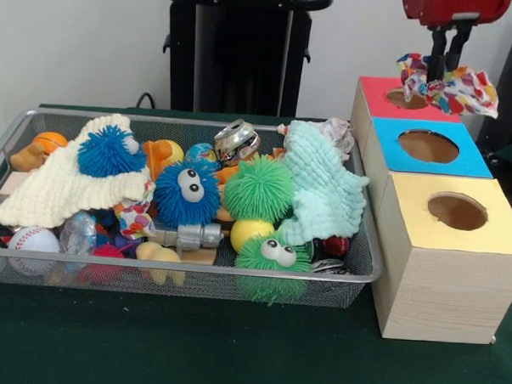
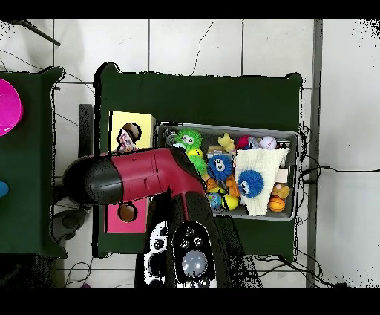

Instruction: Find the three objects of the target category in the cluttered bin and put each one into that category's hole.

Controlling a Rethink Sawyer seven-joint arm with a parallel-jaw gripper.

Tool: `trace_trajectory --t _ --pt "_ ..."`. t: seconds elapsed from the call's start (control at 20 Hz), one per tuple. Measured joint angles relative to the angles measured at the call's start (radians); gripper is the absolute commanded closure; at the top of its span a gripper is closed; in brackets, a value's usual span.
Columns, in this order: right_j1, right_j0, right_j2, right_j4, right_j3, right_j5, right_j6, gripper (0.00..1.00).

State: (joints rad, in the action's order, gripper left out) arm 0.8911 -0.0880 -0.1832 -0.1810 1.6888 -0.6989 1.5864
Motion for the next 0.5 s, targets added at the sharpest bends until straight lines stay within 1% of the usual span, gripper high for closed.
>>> trace_trajectory --t 0.5 --pt "-0.088 0.034 0.049 -0.002 -0.002 0.073 0.000 1.00"
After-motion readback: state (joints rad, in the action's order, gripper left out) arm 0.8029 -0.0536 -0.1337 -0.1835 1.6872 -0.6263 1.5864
